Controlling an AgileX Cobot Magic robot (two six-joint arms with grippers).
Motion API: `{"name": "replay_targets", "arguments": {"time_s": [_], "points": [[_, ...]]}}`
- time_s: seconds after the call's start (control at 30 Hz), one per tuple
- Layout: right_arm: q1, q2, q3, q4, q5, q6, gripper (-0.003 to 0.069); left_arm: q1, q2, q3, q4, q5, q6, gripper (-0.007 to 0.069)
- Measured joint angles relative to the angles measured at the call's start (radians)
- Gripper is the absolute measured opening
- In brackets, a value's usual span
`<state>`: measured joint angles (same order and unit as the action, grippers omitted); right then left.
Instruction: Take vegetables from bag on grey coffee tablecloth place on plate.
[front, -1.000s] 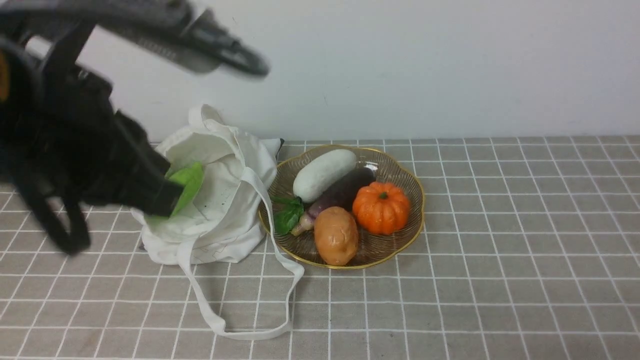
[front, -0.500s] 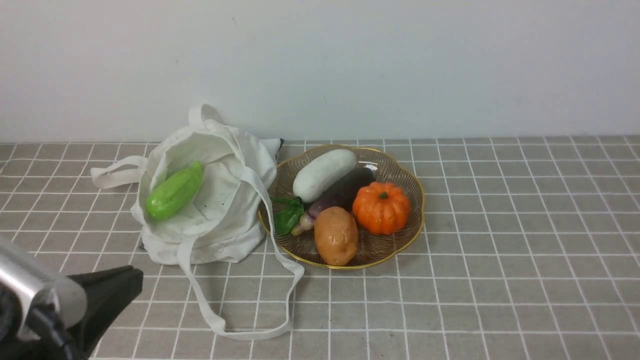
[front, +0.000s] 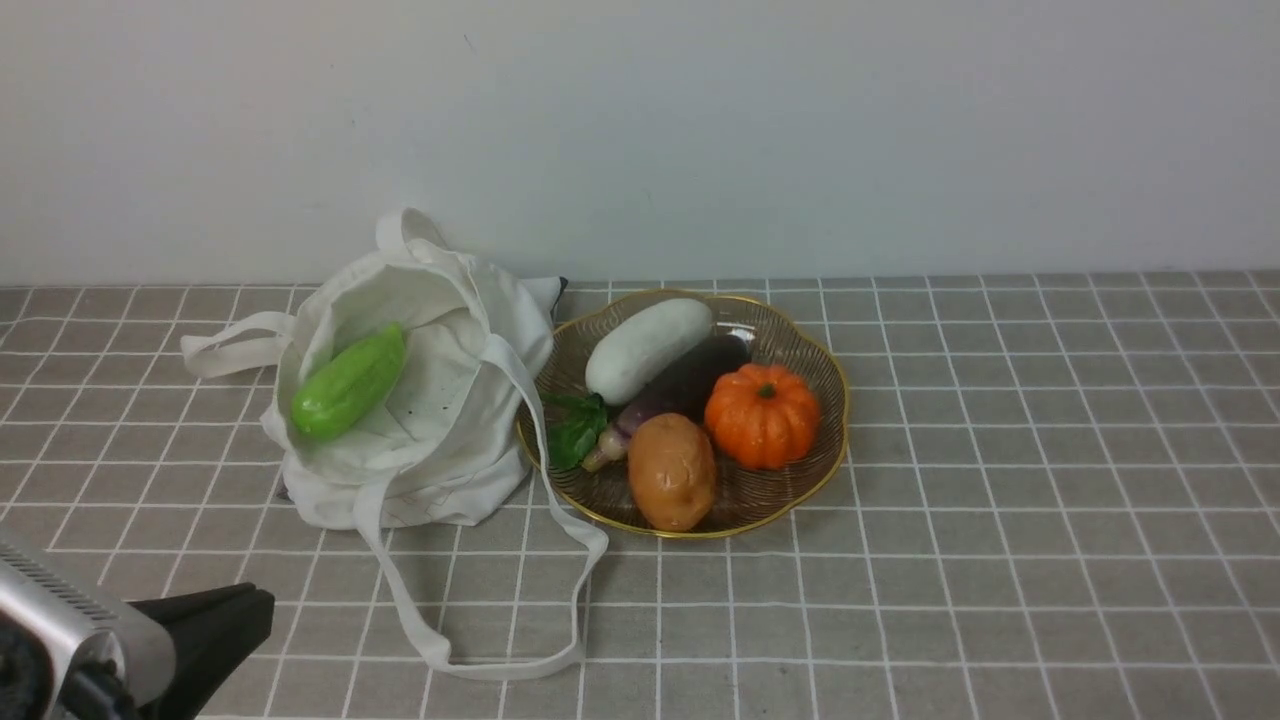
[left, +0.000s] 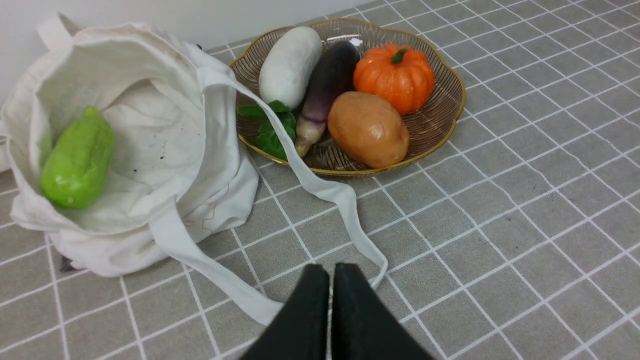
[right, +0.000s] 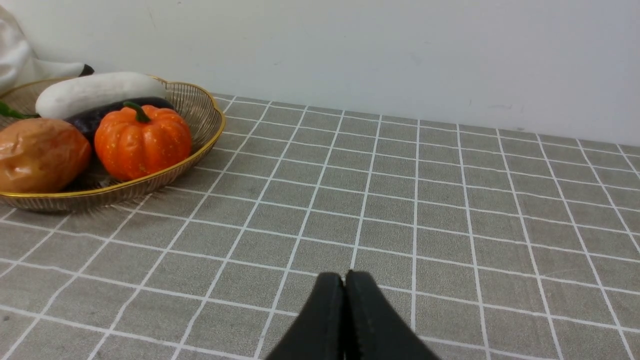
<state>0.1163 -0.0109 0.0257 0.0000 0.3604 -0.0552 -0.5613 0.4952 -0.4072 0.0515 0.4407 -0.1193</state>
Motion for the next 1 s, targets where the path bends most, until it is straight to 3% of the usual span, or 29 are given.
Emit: {"name": "replay_targets", "arguments": {"time_s": [0.3,0.77,1.0], "points": [[0.000,0.000,0.000,0.000,0.000,0.000,-0.0015,0.022,-0.112,0.042,-0.014,0.024,0.038,-0.0005],[0.000,0.000,0.000,0.000,0.000,0.000,-0.0015,0.463,-0.466,0.375,-0.071,-0.067,0.102,-0.0005],[0.000,0.000,0.000,0.000,0.000,0.000,-0.0015,0.493,-0.506,0.434,-0.051,-0.067,0.103,-0.0005]]}}
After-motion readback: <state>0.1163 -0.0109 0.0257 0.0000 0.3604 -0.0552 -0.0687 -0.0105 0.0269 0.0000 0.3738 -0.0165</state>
